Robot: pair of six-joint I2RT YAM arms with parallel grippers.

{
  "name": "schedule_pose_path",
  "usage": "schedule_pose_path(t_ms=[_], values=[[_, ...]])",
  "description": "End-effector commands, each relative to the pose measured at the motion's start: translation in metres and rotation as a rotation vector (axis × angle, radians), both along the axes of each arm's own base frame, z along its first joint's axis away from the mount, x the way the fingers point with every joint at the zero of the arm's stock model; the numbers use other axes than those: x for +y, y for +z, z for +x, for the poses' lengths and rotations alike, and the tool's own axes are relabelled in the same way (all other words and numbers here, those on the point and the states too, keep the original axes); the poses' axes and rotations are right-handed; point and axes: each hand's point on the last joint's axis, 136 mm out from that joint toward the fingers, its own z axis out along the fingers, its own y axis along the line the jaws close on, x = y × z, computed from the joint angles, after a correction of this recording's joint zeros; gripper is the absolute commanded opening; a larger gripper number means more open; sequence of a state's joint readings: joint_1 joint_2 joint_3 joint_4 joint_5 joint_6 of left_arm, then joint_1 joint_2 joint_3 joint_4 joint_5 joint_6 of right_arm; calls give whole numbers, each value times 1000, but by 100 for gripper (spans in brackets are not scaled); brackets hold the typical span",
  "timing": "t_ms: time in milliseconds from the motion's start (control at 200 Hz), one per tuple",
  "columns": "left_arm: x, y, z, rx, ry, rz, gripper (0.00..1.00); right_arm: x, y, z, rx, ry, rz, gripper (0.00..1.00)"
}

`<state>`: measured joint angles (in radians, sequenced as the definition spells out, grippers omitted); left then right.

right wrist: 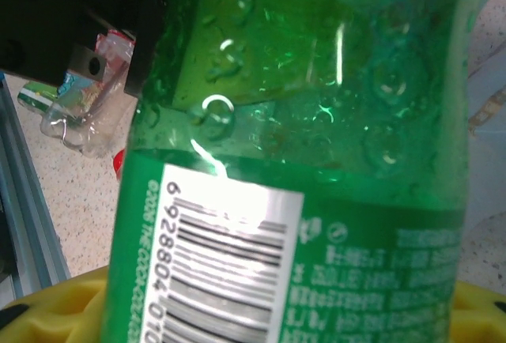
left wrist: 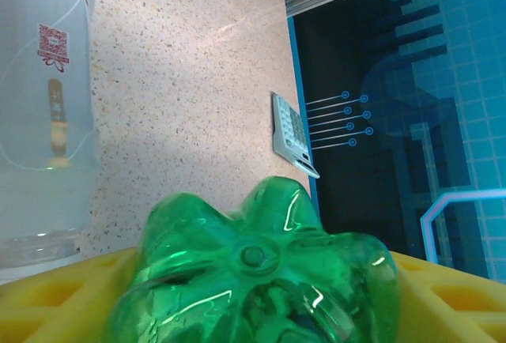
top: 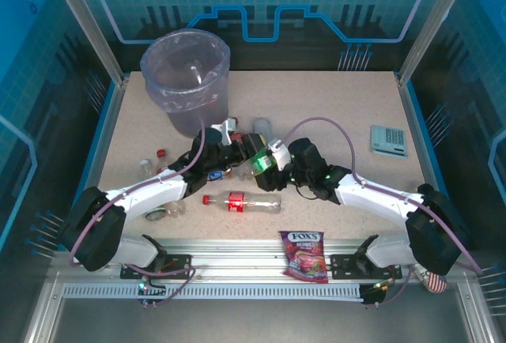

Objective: Put the plastic bottles in the bin

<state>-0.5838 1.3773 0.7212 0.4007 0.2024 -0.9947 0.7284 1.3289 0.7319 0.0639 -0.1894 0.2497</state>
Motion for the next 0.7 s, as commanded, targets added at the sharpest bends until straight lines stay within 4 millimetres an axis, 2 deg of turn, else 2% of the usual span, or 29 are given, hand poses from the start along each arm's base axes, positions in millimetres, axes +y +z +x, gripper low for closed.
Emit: schedule_pose_path(t_ms=[0,140,260,460,550,695], values=[[-9,14,-2,-33,-34,-34,65,15,16,1,-37,39,46,55],[-6,11,-2,-26,-20,-23,58,13,16,0,-40,34,40,61],[-5,9,0,-25,-11,-14,57,10,17,0,-49,28,27,84],[-2,9,4,-27,9,1,56,-3,25,-6,-68,36,-14,100],[3,8,6,-33,25,36,54,-16,29,-7,-72,19,-35,100],[8,27,8,-85,28,95,53,-39,47,-4,-91,-45,13,100]])
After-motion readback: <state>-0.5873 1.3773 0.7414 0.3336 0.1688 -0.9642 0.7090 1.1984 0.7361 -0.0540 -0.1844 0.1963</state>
